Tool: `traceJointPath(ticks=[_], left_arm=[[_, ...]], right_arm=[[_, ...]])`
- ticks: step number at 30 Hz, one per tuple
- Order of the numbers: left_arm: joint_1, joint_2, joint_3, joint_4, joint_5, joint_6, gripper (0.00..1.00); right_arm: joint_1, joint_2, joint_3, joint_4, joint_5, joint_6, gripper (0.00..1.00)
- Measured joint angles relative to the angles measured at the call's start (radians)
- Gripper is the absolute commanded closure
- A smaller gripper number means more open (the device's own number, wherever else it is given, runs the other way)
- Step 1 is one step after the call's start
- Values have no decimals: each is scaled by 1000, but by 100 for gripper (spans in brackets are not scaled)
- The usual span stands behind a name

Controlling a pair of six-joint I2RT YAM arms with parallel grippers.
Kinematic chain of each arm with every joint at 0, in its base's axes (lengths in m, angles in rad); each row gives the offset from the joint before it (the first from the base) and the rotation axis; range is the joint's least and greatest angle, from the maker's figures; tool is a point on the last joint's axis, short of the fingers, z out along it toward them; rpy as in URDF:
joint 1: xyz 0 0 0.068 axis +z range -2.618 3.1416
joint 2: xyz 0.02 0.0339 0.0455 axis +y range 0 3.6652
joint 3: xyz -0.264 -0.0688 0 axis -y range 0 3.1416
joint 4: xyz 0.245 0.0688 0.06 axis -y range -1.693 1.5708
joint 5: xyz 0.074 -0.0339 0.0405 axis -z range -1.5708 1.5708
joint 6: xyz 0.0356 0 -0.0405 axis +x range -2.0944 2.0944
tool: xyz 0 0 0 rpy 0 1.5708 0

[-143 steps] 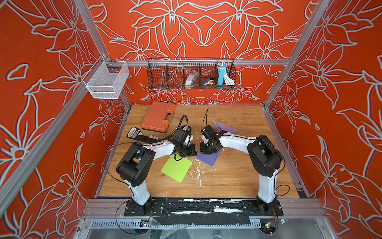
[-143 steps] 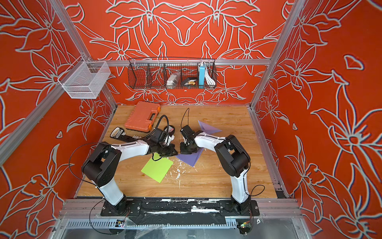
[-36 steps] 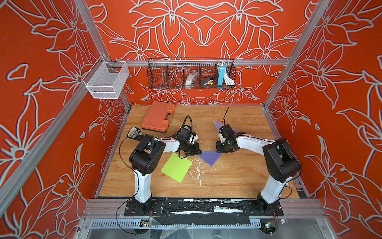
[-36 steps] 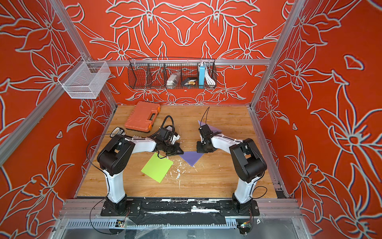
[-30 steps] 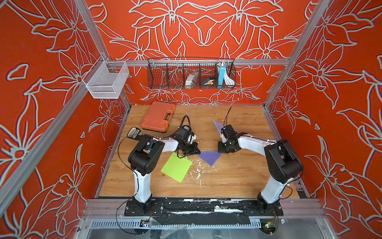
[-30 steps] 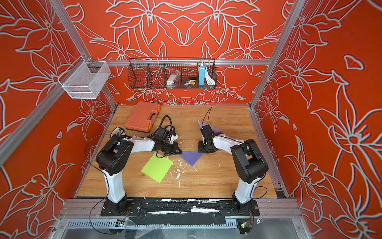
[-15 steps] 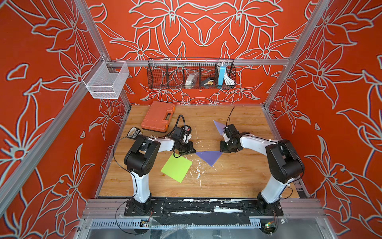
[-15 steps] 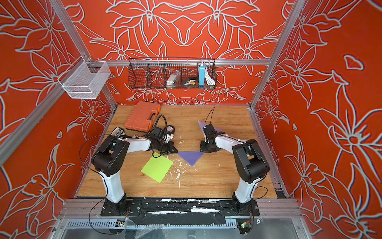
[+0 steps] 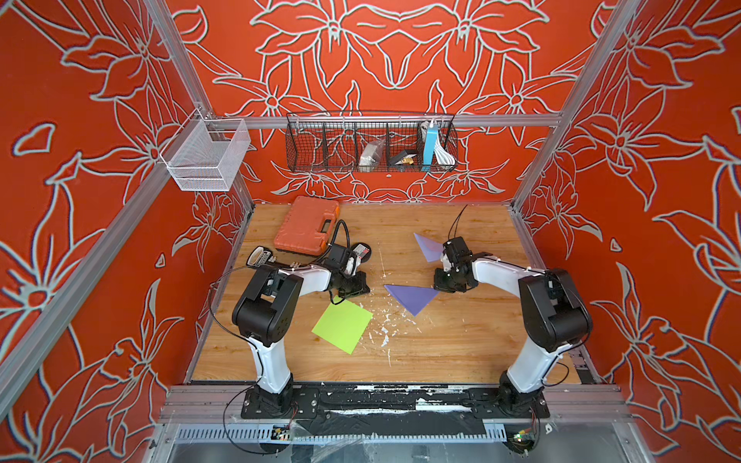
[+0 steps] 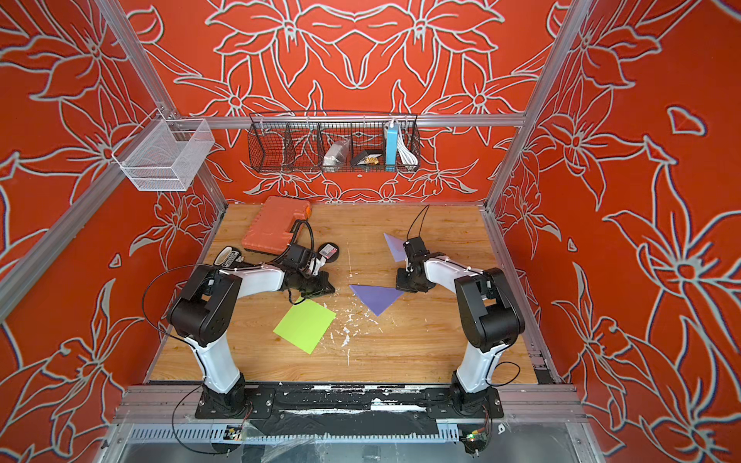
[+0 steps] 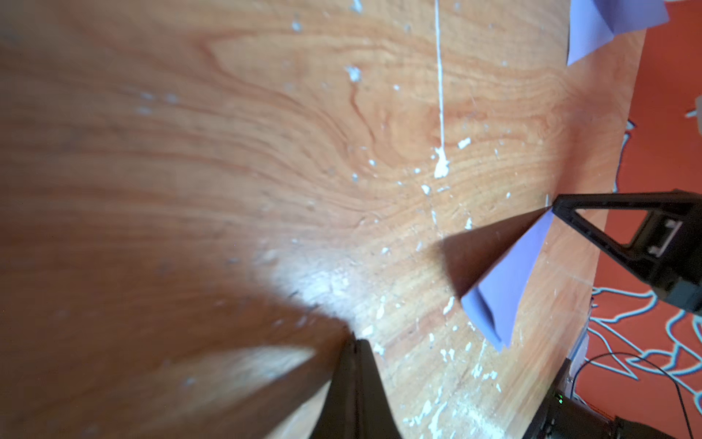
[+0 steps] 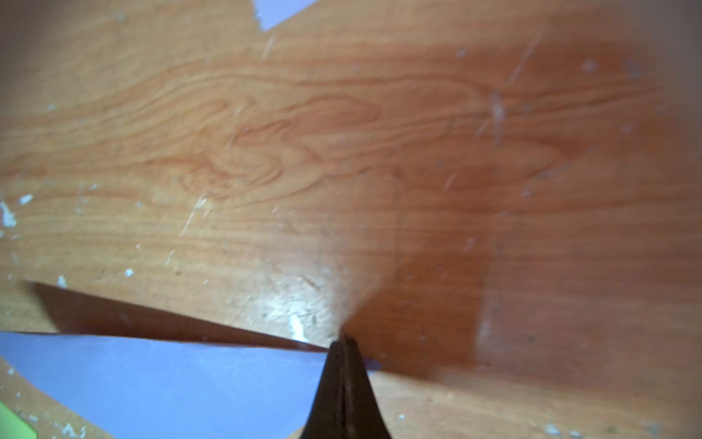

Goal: Fold the square paper diagonally
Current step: Fold the paper at the center of the board.

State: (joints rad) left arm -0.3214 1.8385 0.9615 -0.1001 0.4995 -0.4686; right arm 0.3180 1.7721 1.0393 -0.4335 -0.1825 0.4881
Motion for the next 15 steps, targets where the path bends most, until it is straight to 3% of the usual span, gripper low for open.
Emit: traceJointPath(ticks=[5,9,15], left_arm=[[1,-55,-48,2,-37,0,100],[1,-178,-130,-5,-95,-4,90],[-5,-447,-196,-38,-199,-32,79]], right_arm=[[-35,14,28,-23,10,1,100],[-65,-3,31,-56,39,2,100],[-65,-203,11,-95,34,0,100]])
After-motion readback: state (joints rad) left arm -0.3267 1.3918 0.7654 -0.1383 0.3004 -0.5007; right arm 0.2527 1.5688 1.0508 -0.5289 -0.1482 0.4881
